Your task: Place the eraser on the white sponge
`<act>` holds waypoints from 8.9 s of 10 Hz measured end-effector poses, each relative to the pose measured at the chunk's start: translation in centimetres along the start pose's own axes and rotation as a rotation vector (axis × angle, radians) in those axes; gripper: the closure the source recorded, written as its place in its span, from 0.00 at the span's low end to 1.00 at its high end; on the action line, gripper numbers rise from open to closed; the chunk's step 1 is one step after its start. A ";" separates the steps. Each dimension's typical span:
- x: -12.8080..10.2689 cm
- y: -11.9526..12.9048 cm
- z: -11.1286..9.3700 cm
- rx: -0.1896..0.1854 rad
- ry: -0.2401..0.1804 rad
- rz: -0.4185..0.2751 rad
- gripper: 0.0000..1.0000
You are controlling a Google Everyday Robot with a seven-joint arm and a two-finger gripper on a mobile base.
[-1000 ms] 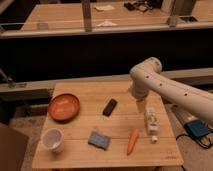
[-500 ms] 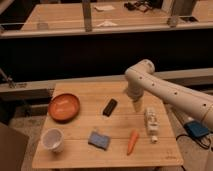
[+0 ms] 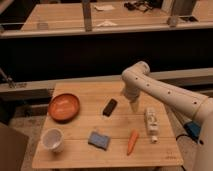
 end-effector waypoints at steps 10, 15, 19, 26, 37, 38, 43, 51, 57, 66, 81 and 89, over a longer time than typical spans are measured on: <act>-1.6 -2.5 3.5 -0.030 -0.047 -0.104 0.20; -2.5 -3.9 5.1 -0.044 -0.067 -0.158 0.20; -3.3 -4.8 6.4 -0.060 -0.085 -0.189 0.20; -3.8 -5.3 8.3 -0.074 -0.096 -0.202 0.38; -3.9 -5.2 8.5 -0.062 -0.101 -0.189 0.92; -3.8 -4.8 8.5 -0.072 -0.100 -0.188 0.93; -3.7 -4.6 8.0 -0.054 -0.097 -0.163 0.62; -4.8 -3.5 6.5 -0.040 -0.111 -0.133 0.63; -5.4 -3.1 5.4 -0.036 -0.115 -0.129 0.64; -6.2 -3.2 8.1 -0.043 -0.118 -0.125 0.42; -6.3 -1.4 5.7 -0.037 -0.130 -0.128 0.89; -7.2 0.4 4.2 -0.033 -0.160 -0.105 0.83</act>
